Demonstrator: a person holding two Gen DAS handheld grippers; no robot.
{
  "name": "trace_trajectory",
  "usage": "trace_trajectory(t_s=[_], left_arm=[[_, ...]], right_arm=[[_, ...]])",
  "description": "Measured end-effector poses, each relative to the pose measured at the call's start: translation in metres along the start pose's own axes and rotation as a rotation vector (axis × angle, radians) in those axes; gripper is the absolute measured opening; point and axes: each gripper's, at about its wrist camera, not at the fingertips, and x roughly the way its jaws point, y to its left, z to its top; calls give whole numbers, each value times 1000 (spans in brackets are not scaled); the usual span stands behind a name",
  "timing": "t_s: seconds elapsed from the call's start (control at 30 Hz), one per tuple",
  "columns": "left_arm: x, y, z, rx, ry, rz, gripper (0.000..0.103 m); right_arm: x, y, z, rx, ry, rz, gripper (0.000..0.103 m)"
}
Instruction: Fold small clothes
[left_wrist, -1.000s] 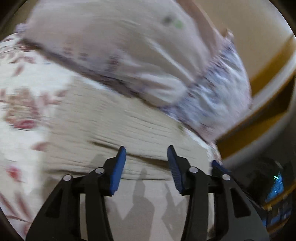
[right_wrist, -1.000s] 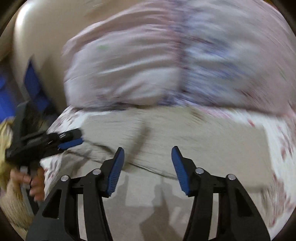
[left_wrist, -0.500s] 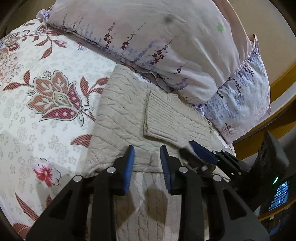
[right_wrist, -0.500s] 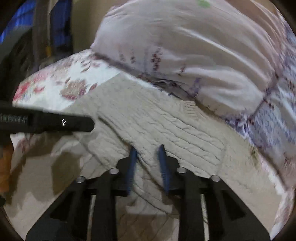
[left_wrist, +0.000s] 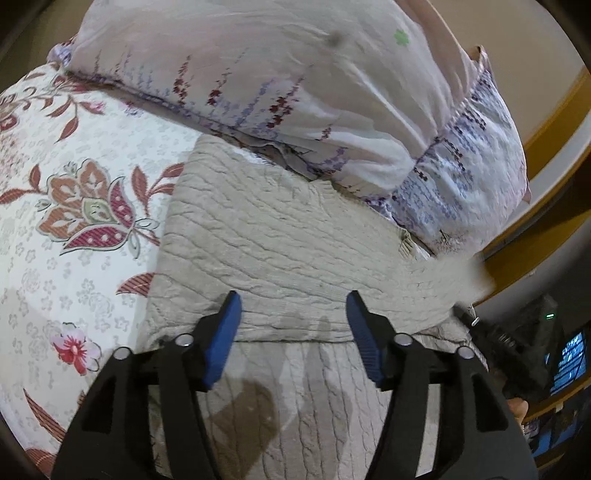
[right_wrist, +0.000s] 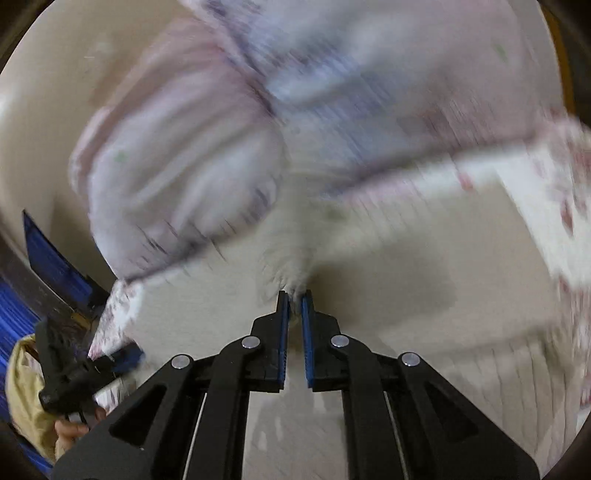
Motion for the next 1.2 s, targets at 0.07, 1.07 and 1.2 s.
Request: trace_trajectory(t_s=[0.07,1.07,1.2], left_arm=[[-1,-2,-1,6,0,-6,66],[-12,-6,-9,29,30,-2,76],[-30,-3,-19,56,14,-2,76]], right_arm=[[-4,-24,-1,102,55,14,20],[-27,-42,9,58,-95,-300,17],[-54,-46,4,67,-110,-216,53]])
